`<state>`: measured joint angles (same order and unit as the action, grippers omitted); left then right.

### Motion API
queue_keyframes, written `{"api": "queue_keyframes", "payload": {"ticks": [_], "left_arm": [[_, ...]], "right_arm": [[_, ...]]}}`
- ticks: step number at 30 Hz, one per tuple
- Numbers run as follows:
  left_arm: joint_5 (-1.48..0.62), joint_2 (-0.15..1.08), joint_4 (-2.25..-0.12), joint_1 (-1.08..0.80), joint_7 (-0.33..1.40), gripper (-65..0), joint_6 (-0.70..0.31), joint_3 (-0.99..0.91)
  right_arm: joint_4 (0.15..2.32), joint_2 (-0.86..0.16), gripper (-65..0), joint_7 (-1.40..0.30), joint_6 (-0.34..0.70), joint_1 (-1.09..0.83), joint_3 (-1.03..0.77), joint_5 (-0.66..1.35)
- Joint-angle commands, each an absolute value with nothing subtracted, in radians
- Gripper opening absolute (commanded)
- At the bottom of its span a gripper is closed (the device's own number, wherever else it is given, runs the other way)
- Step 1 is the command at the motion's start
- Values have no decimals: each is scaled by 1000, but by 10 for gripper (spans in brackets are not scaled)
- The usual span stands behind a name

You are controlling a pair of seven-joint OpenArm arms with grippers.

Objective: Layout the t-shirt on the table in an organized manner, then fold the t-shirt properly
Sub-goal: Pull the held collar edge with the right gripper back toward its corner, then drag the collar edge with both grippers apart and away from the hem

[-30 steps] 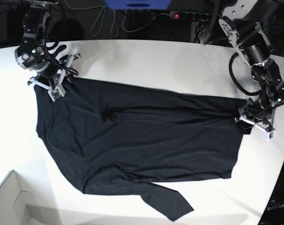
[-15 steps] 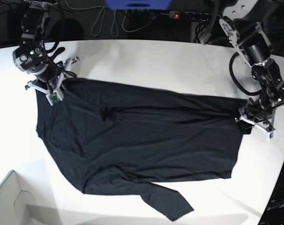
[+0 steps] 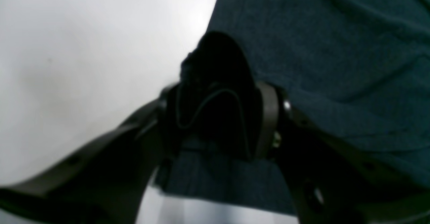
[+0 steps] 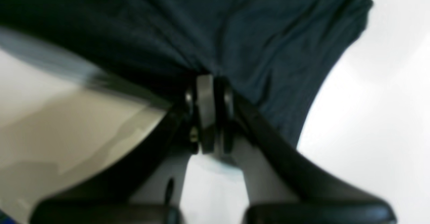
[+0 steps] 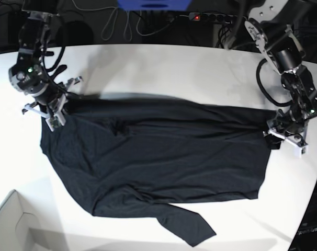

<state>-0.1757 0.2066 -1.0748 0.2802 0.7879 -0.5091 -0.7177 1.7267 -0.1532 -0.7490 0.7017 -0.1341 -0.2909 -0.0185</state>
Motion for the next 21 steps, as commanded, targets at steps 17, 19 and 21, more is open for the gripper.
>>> {"api": "queue_keyframes", "payload": {"ticks": [17,19,21], "left_arm": [[-199,225,-1095,318,682,-357,-513,-719],[-199,225,-1104,318,684,-356,-522,-720],[-200,222,-1122,317,684,-356,-522,-722]], "right_arm": [[1627,-226,-426,-740,698,-87,-294,-7],[1629,-226,-373,-740,698,-88,-300,-7],[1629,-226,-329,-740,698,-88,-303,-5]]}}
